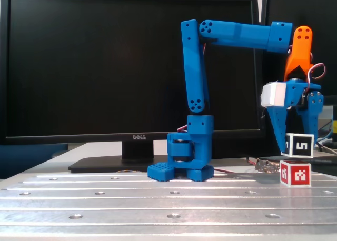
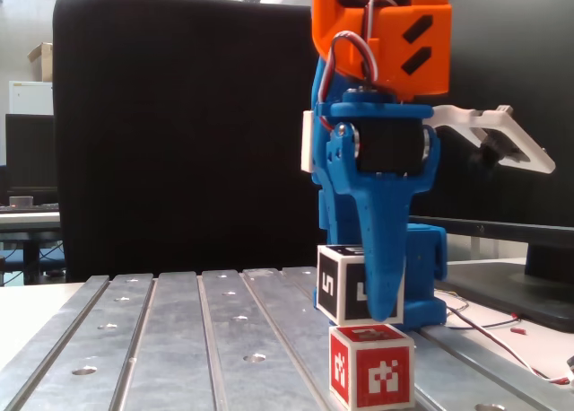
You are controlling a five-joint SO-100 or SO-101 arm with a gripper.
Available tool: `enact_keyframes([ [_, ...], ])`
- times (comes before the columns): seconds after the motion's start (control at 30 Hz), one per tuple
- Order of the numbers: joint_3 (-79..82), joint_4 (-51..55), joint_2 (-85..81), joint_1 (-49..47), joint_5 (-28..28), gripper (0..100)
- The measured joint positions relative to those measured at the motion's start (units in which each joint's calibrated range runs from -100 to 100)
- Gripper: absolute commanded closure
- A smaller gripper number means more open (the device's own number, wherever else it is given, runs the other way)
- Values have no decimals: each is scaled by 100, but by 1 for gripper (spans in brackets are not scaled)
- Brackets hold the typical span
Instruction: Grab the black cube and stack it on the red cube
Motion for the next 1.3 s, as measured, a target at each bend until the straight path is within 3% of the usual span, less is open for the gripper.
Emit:
enact_keyframes([
  [1.3, 199, -223, -17, -163, -247, 84],
])
